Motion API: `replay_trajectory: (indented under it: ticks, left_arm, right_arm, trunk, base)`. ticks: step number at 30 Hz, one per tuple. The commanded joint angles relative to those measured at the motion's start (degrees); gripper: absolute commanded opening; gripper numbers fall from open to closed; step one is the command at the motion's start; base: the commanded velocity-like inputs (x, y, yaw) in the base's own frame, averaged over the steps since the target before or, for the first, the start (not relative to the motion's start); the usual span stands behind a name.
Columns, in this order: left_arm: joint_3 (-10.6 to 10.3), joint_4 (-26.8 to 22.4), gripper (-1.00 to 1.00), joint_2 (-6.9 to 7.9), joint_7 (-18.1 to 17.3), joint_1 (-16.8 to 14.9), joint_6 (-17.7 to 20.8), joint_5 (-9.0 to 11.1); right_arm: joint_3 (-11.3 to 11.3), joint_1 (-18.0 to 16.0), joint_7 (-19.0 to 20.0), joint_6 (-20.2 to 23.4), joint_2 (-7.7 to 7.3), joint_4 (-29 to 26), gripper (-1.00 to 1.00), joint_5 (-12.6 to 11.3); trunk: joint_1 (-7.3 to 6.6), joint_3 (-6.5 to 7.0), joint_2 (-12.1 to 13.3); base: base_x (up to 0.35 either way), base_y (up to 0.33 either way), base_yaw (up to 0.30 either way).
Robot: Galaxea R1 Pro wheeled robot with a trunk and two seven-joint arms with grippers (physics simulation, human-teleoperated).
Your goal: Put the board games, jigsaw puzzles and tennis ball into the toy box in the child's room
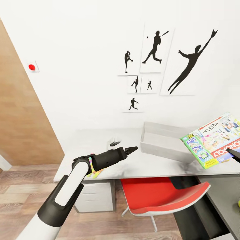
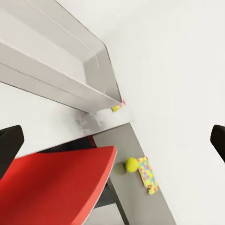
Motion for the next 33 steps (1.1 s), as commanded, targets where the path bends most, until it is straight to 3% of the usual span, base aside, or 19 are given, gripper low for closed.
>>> replay_trajectory:
  ticks: [1, 10, 33]
  left_arm:
    - [0.0, -0.1, 1.0, -0.06, 0.7, -0.1, 0.1, 0.6]
    - [0.1, -0.1, 1.0, -0.33, 2.3, -0.1, 0.2, 0.5]
    - [0.1, -0.1, 1.0, -0.33, 2.4, -0.1, 0.1, 0.5]
  right_arm:
    - [0.0, -0.1, 0.2, 0.2, 0.0, 0.0, -1.0, 0.1]
    - [0.0, -0.1, 0.4, 0.2, 0.03, -0.1, -1.0, 0.0]
    - [0.0, -0.1, 0.5, 0.2, 0.19, -0.3, -1.0, 0.0]
  trunk:
    - [0.04, -0.12, -0.1]
    - [0.04, -0.12, -0.1]
    - [0.04, -0.12, -0.1]
  base:
    - [0.11, -0.115, -0.028]
    - [0.184, -0.18, -0.008]
    - [0.104, -0.112, 0.0]
